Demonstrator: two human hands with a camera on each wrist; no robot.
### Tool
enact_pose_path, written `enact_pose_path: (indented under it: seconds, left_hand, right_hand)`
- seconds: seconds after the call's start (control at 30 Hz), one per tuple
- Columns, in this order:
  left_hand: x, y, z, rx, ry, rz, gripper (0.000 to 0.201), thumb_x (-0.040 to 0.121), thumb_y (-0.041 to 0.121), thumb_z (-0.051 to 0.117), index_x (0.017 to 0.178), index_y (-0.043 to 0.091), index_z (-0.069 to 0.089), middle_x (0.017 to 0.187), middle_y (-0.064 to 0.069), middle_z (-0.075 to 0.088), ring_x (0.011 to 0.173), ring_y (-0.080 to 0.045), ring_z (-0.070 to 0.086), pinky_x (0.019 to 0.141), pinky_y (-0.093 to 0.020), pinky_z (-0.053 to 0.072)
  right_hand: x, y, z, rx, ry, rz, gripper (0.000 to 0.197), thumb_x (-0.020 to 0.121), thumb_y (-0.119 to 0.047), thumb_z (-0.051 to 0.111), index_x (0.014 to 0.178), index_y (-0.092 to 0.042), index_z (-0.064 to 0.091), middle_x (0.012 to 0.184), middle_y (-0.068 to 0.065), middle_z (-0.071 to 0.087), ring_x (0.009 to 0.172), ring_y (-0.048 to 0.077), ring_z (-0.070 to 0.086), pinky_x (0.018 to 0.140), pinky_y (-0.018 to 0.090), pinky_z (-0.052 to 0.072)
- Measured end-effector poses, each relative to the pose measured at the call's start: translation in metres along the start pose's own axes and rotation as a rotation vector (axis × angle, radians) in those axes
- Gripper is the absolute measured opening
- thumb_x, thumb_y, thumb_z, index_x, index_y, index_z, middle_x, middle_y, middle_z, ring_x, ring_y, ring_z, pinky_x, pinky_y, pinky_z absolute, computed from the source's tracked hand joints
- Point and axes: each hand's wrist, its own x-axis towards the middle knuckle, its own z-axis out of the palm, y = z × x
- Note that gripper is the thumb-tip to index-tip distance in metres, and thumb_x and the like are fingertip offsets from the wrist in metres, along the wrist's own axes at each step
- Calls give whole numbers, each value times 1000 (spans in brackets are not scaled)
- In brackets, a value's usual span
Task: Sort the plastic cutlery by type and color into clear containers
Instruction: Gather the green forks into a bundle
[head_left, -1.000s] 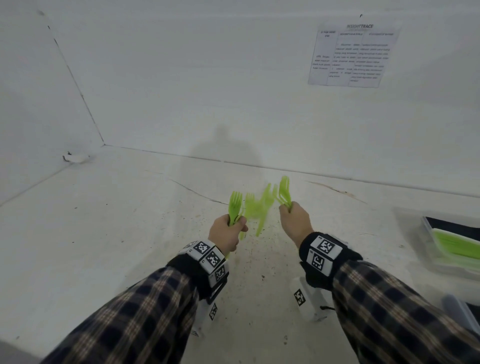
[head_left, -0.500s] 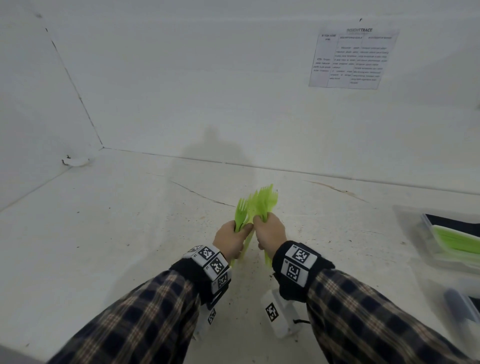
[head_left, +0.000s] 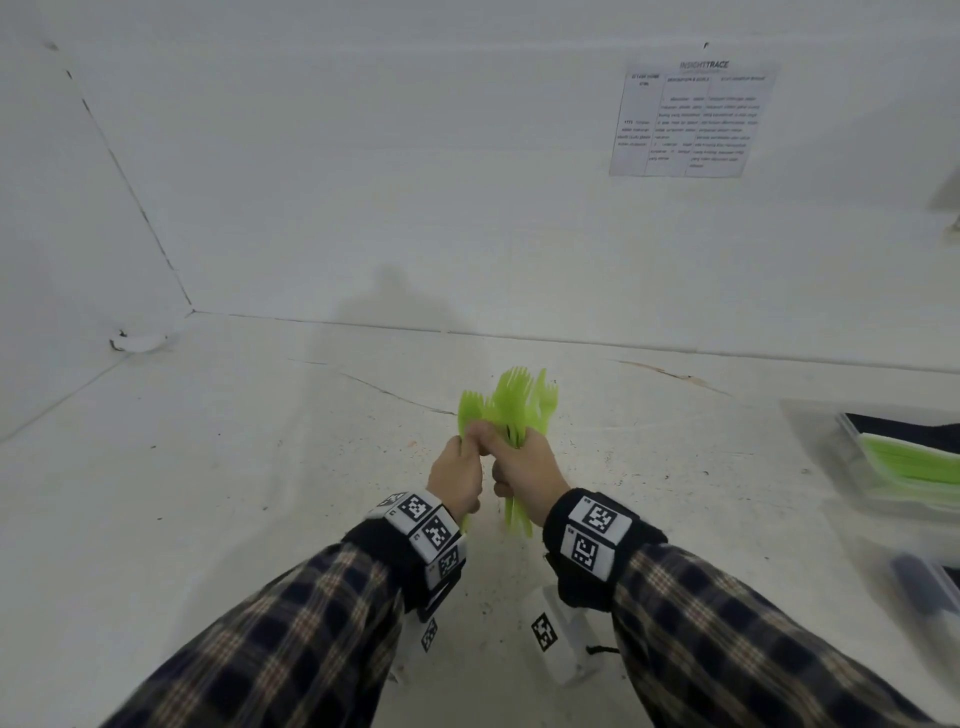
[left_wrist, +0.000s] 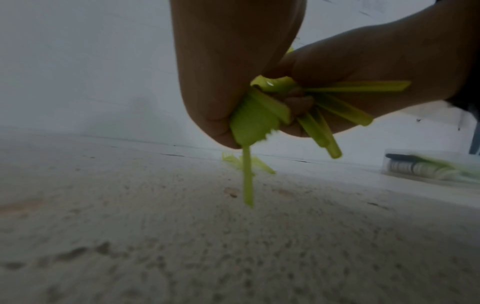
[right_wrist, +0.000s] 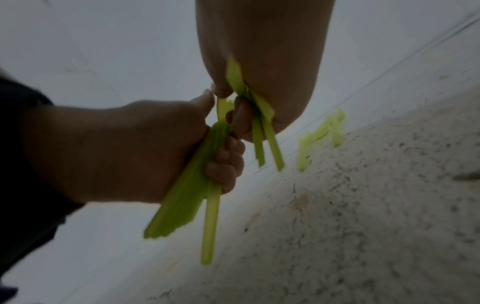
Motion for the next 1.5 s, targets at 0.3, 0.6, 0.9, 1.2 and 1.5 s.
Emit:
enact_pose_path:
  seconds: [0.3,0.6,0.9,1.2,1.5]
  left_hand:
    - [6,-10,-15,-56,-27,-24,34,97,40,43,92,8,55,80,-7,58,66,-25,57,67,-41,51]
    - [-6,1,-13,-360,-236,-137,43,104,32,23,96,9,58,64,-3,47,44,-11,43,49,-25,35]
    - [-4,1,-22,-512,-189,-128,25,102,24,37,100,5,53,67,-4,40,40,-13,38,43,-22,33]
    - [7,2,-20,-532,-127,-95,28,102,22,39,109,1,57,102,-21,61,74,-26,60,56,-30,51]
    - [2,6,-5,-568,-209,-154,34,104,18,31,124,-1,51,84,-9,59,67,-18,56,53,-28,44]
  right_hand:
    - [5,-11,-1,-359,250,-201,10,94,-17,49,85,-12,50,67,-5,49,56,8,43,49,13,35]
    - [10,-7,13,-294,257,-114,6,90,-17,54,88,-11,54,76,1,58,56,8,49,48,17,36]
    - [11,-4,22,-230,303,-19,11,85,-21,57,79,-18,48,78,-2,53,67,14,49,61,27,41]
    - [1,-2,20,-287,154,-103,8,92,-20,57,85,-19,53,71,-6,53,56,5,49,46,10,36]
    - [1,0,1,-292,195,-114,16,85,-14,65,101,-16,62,88,-7,59,81,13,57,78,30,51]
